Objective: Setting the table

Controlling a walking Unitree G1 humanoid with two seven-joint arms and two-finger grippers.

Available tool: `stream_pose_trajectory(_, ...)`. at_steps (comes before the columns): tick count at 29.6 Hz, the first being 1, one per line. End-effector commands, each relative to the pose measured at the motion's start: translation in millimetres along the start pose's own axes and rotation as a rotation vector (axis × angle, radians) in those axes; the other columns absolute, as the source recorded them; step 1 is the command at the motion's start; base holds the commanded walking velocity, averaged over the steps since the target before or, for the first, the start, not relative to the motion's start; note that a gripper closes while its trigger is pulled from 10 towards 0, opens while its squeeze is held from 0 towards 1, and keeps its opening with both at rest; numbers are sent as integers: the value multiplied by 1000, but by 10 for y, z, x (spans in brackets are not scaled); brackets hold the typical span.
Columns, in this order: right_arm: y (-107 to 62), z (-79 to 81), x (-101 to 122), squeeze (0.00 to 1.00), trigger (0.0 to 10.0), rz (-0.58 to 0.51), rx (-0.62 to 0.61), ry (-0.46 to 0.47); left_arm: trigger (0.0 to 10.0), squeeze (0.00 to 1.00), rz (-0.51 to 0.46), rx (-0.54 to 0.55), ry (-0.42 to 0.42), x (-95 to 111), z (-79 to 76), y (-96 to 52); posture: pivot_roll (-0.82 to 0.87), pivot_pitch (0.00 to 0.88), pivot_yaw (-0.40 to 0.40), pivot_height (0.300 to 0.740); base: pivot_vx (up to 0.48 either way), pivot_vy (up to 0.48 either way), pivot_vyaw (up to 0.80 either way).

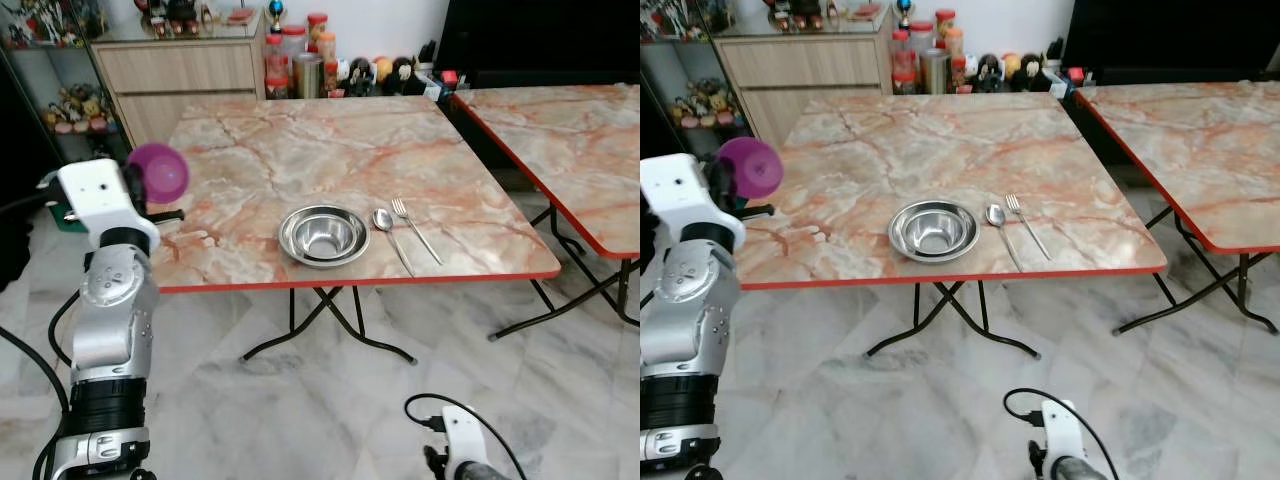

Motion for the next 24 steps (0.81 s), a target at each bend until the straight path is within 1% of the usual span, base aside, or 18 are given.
stream_pose_trajectory(1,12,90,86,0,10000,-25,25,-8,10000,0,-25,17,12,87,65,20,100,0,-16,740,349,0,0)
stream_pose_trajectory(11,12,93,82,0,10000,-19,31,-19,10000,0,-24,12,13,86,53,26,100,0,-15,740,349,0,0)
stream_pose_trajectory(12,12,97,83,0,10000,-20,36,-22,10000,0,-24,12,13,87,53,27,99,0,-15,740,349,0,425)
stream_pose_trajectory(24,13,100,79,0,10000,-17,33,-12,10000,0,-17,0,11,81,35,31,101,0,-15,740,349,0,0)
Point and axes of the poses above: a point about 5 cm out from each wrist's last joint towards the gripper, its own y axis pointing out of the wrist towards the gripper, its own x axis along the axis of the wrist's last joint, z = x × y, the point moved 2 cm from there along y, pointing out of the wrist towards the gripper, and after that the axes turned 10 degrees about -y, right-handed, at the moved point
